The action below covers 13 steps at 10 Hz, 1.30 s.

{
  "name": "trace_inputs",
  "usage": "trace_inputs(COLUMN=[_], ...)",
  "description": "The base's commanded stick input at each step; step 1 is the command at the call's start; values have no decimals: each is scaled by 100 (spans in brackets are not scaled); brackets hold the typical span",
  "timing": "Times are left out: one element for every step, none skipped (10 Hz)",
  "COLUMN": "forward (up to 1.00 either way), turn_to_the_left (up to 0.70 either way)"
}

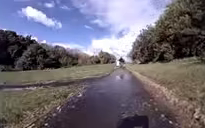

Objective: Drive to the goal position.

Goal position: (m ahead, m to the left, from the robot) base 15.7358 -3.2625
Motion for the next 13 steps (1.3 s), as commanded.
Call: trace_inputs(forward=[70, 70, 70, 42, 1, 0, 0, 0, 0, 0, 0, 0, 0], turn_to_the_left=[-34, 1, 1, 1, 0, 0, 0, 0, 0, 0, 0, 0, 0])
